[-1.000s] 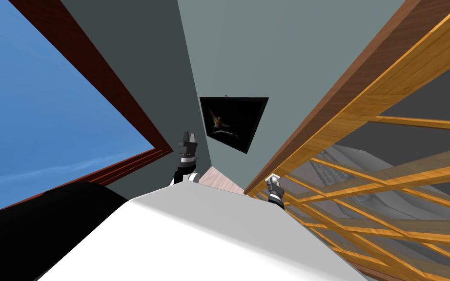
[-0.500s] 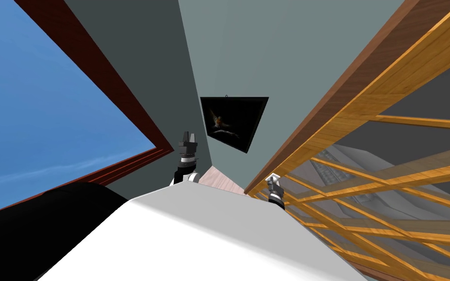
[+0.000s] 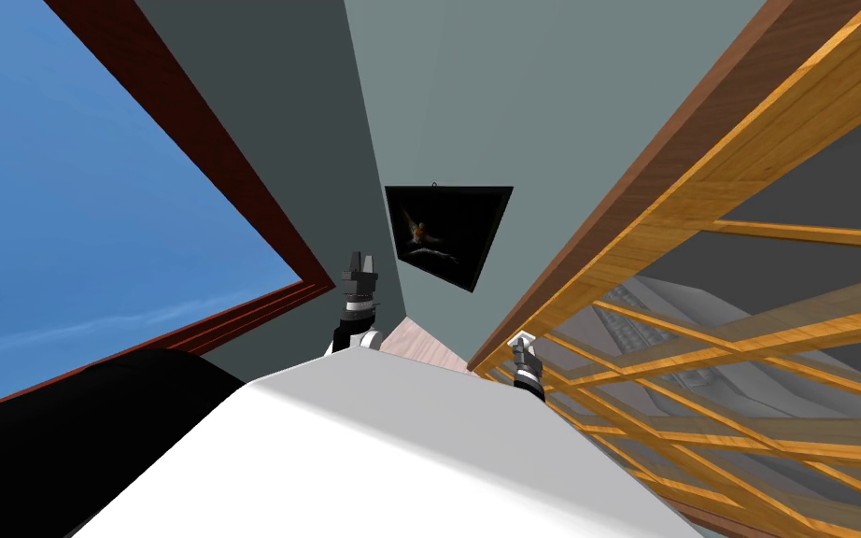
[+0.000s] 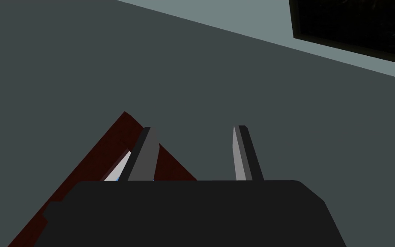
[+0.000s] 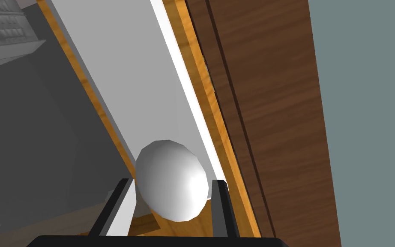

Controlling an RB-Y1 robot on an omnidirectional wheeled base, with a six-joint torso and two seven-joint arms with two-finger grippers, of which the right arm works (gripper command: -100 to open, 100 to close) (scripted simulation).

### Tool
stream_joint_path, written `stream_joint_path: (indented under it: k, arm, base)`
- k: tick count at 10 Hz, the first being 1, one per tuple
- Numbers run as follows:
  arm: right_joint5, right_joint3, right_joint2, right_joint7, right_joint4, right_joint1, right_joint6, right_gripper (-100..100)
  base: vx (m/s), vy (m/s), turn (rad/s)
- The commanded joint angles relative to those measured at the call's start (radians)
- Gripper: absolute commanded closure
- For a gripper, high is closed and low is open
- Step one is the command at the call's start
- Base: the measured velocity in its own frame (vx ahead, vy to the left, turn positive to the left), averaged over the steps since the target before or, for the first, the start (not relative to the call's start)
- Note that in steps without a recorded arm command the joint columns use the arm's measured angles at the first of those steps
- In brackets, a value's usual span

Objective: Pull the door open

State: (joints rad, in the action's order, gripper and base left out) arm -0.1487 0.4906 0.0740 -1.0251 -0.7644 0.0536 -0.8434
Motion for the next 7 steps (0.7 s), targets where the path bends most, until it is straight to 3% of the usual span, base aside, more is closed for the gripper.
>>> stream_joint_path:
  k: [1, 7]
  arm:
    - [0.008, -0.011, -0.001, 0.044, -0.002, 0.002, 0.003, 100]
    - [0.046, -0.043, 0.013, 0.196, 0.005, -0.002, 0.000, 100]
  base:
    - [-0.018, 0.001, 0.015]
    - [-0.021, 0.001, 0.012]
